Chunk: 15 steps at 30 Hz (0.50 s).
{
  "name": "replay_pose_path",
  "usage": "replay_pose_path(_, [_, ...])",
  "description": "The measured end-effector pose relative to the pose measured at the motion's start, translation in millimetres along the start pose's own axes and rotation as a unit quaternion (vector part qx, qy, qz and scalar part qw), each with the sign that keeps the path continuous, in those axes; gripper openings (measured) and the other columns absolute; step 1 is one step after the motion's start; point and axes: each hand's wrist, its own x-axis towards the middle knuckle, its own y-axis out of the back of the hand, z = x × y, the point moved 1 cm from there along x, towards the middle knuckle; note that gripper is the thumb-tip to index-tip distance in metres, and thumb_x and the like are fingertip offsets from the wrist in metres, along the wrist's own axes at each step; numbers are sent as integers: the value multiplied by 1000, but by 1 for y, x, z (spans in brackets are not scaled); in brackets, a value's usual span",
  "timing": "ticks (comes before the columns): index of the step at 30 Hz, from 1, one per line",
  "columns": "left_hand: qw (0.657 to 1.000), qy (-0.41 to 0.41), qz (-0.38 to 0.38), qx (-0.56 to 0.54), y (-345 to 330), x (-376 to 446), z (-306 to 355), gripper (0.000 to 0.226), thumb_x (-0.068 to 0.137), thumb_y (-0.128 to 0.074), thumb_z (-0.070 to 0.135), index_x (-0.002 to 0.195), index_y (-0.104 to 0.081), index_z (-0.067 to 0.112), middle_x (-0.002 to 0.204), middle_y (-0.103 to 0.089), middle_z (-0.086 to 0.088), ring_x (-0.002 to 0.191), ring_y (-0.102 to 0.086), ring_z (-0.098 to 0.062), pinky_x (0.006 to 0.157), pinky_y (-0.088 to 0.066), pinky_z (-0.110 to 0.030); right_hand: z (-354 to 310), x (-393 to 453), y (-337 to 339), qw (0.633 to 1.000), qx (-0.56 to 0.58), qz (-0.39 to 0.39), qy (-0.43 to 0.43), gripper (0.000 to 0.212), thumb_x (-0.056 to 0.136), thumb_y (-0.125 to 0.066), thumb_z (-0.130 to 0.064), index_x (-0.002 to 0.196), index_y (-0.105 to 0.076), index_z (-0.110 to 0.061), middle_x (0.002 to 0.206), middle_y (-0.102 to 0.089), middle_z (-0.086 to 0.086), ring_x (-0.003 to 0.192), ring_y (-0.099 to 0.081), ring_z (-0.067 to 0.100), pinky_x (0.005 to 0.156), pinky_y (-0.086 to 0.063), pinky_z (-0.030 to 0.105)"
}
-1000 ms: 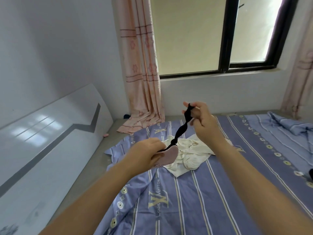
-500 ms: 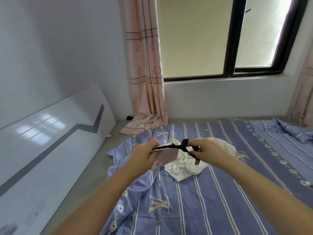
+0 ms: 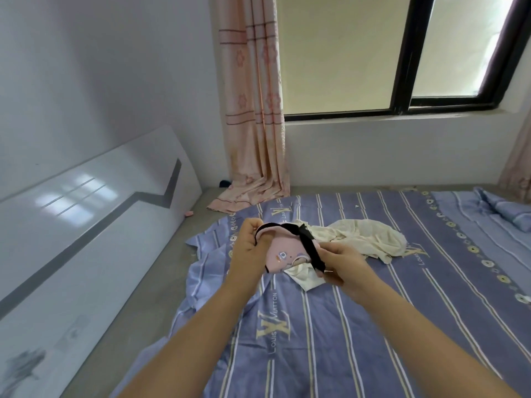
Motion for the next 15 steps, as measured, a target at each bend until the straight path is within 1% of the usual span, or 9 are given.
replay_pose_path(2, [999,13,44,-19,-6,-5,-7,40,90,-41,-1,69,-44,33,70,-47,2,62,-49,-9,57,-42,-28,5,-1,-8,992,123,16,-13,27,88,-49,-7,64,-60,-12,40,-50,-5,37,-40,7,31,-24,12])
replay_pose_path(3, [998,16,62,-4,-8,-7,-10,40,90,-41,-2,69,-43,32,69,-45,3,62,-48,-7,57,-42,-26,5,-2,-13,985,173,26,-8,24,88,-48,-3,69,-59,-11,42,-54,-6,37,-43,6,32,-29,12])
replay_pose_path(5, [997,27,56,38,-10,-11,-15,38,88,-43,-3,68,-40,29,67,-43,4,55,-45,4,52,-39,-11,5,-1,-18,975,216,51,25,23,87,-47,5,75,-59,-11,49,-58,-4,44,-48,7,42,-39,14])
replay_pose_path(7, [995,53,-9,89,-8,-13,-20,37,86,-48,-2,64,-39,28,67,-43,4,52,-41,5,48,-35,-7,3,-2,-14,984,138,84,70,25,86,-50,5,73,-59,-13,57,-53,0,51,-45,9,47,-39,14])
replay_pose_path(9, [984,68,-68,150,-2,-13,-18,35,83,-58,5,67,-43,32,77,-49,8,64,-45,4,58,-37,-9,-1,-2,-7,989,-6,101,108,26,84,-54,5,73,-58,-17,63,-54,2,54,-48,8,49,-40,12])
replay_pose_path(11, [980,5,-77,184,2,-13,-8,33,79,-59,10,75,-45,39,90,-49,14,82,-50,3,70,-41,-8,-8,-2,-1,974,-158,90,138,30,82,-58,4,74,-56,-24,68,-56,2,59,-51,10,56,-41,19])
replay_pose_path(12, [979,-35,-72,186,2,-13,0,29,74,-55,11,76,-48,40,92,-49,16,86,-50,2,73,-41,-6,-12,-2,0,961,-218,82,150,33,80,-60,3,72,-55,-28,67,-56,-1,62,-51,13,58,-40,23])
replay_pose_path(13, [978,-66,-69,186,1,-13,9,25,72,-54,13,75,-53,38,92,-49,17,88,-50,2,75,-40,-5,-16,-2,0,951,-257,76,157,34,79,-62,2,71,-54,-30,67,-56,-3,63,-52,15,59,-40,24])
replay_pose_path(15, [968,-92,-68,223,-4,-10,19,7,75,-65,16,75,-67,22,91,-50,14,89,-50,-2,80,-39,-15,-24,-2,-1,941,-286,70,167,23,76,-65,0,77,-61,-23,67,-57,-4,63,-53,13,60,-42,23])
